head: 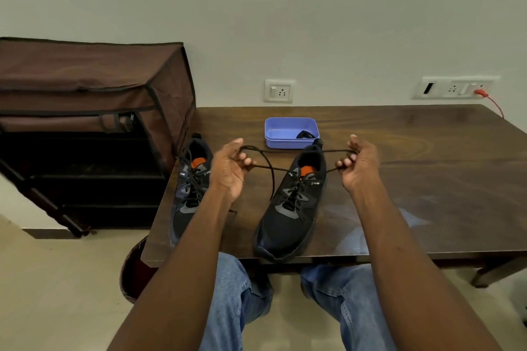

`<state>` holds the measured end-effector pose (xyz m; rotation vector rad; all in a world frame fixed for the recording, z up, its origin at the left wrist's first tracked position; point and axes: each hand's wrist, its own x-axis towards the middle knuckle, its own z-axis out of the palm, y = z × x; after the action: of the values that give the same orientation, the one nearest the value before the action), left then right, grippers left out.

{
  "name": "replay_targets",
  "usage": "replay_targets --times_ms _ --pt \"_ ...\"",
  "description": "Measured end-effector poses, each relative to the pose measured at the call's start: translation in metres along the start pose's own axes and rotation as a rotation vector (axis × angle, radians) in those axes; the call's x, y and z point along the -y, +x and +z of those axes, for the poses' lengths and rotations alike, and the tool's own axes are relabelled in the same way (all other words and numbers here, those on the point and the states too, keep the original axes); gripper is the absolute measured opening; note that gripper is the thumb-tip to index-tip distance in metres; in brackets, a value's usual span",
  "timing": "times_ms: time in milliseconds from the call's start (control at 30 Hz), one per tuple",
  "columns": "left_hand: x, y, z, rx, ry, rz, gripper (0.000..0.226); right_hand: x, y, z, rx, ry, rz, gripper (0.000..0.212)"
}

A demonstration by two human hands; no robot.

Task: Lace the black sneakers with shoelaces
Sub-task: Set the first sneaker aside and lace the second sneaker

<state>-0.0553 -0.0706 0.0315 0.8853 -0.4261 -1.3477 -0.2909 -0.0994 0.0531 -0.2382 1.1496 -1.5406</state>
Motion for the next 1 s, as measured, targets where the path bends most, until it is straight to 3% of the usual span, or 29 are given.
replay_targets --times_ms 100,167,233,333,433,500,567,633,733,800,900,1000 --pt "-0.004 0.009 -0.014 -0.202 -0.178 0.093 0.008 0.004 0.004 -0.009 -0.063 -0.053 -0.022 0.013" --pt "-0.006 0.011 -0.022 -0.316 -0.16 0.117 0.015 0.01 0.005 -0.015 0.015 -0.147 -0.006 0.01" --pt "-0.006 0.009 -0.025 -0.449 0.07 0.107 0.013 0.014 0.001 -0.02 0.162 -0.533 0.019 0.007" --pt "-0.002 0.002 -0.023 -0.579 0.61 0.172 0.012 0.006 -0.004 -0.023 0.302 -1.455 0.049 0.007" --pt "0.005 -0.002 -0.022 -0.568 1.062 0.272 0.043 -0.01 -0.003 -0.02 0.273 -1.78 -0.039 0.009" --pt "0.009 -0.004 -0.02 -0.602 1.262 0.294 0.055 -0.015 -0.005 -0.017 0.122 -1.952 -0.176 0.009" --pt "0.01 -0.007 -0.018 -0.635 1.406 0.307 0.058 -0.015 -0.007 -0.018 -0.085 -2.027 -0.364 0.011" --pt "0.011 -0.009 -0.016 -0.547 1.485 0.384 0.053 -0.014 -0.006 -0.016 -0.146 -1.95 -0.467 0.017" --pt "0.017 -0.009 -0.004 -0.186 1.344 0.334 0.022 -0.021 -0.006 -0.003 0.071 -1.669 -0.339 0.021" --pt "0.026 -0.011 0.007 -0.008 1.307 0.205 0.019 -0.031 -0.006 0.005 0.159 -1.637 -0.307 0.033" --pt "0.038 -0.013 0.02 0.092 1.382 0.07 0.025 -0.036 -0.007 0.008 0.127 -1.641 -0.35 0.032" --pt "0.049 -0.011 0.026 0.126 1.471 0.052 0.029 -0.031 -0.005 0.007 0.192 -1.596 -0.333 0.018"
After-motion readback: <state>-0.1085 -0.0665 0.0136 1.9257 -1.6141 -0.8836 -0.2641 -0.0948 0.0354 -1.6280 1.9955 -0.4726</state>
